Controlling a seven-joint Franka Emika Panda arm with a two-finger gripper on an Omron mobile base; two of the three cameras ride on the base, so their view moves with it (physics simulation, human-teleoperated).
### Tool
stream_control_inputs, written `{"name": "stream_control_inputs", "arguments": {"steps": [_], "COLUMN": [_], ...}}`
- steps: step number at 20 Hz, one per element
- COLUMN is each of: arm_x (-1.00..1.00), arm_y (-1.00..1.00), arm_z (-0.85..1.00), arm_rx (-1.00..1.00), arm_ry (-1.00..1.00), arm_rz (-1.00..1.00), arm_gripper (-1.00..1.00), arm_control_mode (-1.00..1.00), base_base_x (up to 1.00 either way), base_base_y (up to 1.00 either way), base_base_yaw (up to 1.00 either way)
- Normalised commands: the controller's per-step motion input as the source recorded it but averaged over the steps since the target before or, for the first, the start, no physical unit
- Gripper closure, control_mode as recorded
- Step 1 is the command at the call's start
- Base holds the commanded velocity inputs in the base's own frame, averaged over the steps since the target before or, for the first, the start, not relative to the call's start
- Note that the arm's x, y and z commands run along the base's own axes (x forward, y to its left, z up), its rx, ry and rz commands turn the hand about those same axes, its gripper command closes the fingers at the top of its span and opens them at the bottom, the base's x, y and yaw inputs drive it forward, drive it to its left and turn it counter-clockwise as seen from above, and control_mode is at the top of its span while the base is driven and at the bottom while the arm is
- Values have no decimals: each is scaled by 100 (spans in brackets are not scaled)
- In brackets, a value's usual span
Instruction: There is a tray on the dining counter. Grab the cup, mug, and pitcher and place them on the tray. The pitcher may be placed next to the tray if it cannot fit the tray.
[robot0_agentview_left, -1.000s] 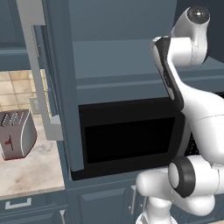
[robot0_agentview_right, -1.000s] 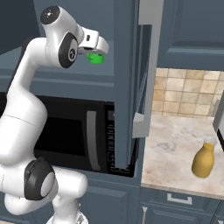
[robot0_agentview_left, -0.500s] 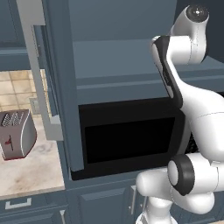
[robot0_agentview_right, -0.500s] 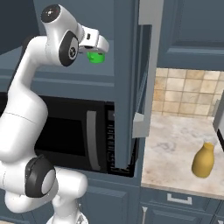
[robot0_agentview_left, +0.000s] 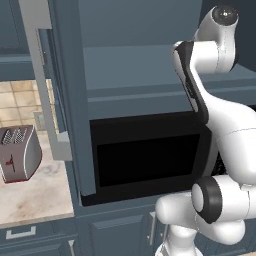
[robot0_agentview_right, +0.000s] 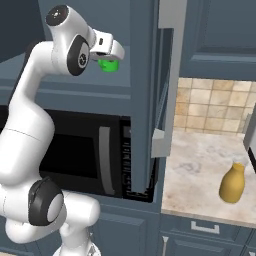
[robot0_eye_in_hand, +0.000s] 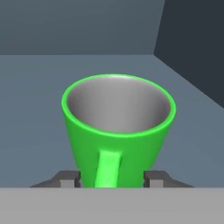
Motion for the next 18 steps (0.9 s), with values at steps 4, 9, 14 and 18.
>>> {"name": "stream_control_inputs", "arguments": {"steps": [4, 9, 14, 18], "arm_x": [0, 0, 0, 0], "arm_y": [0, 0, 0, 0], "arm_z": [0, 0, 0, 0], "arm_rx": [0, 0, 0, 0], "arm_ry": [0, 0, 0, 0], "arm_rz": [0, 0, 0, 0], "arm_gripper": [100, 100, 100, 100], "arm_control_mode": [-100, -100, -100, -100], "base_base_x": [0, 0, 0, 0], "base_base_y": [0, 0, 0, 0], "base_base_yaw": [0, 0, 0, 0]}}
